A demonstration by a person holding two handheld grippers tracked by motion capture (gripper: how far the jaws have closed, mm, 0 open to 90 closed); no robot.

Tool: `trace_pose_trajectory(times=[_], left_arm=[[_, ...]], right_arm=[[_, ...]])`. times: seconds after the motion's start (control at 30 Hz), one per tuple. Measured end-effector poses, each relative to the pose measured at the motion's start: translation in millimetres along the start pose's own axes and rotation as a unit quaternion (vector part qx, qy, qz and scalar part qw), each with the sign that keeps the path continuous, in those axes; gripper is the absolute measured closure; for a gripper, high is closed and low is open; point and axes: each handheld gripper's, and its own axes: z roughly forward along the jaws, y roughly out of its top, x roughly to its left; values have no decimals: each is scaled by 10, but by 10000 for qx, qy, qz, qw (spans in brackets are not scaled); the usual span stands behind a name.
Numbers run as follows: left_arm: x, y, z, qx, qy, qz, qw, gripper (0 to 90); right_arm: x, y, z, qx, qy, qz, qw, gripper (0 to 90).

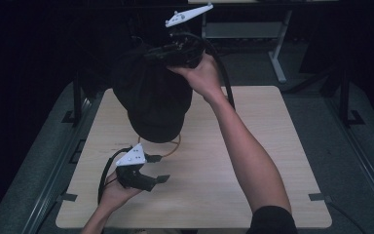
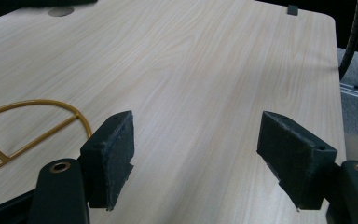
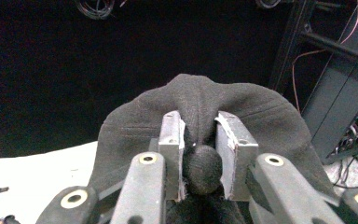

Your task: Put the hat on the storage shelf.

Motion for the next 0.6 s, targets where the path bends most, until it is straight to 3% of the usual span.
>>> trace_pose_trajectory(times=[0.23, 0.5, 0.6], left_arm=[[-1, 4, 4, 18, -13, 10, 10000, 267], [-10, 4, 8, -61, -17, -24, 10000, 267], [-24, 11, 20, 51, 32, 77, 10000, 267]], right_arm=[[-69, -37, 263, 192, 75, 255, 9995, 725], [-97, -90, 437, 413, 105, 334, 9985, 725], [-107, -105, 479, 451, 108, 391, 9982, 725]])
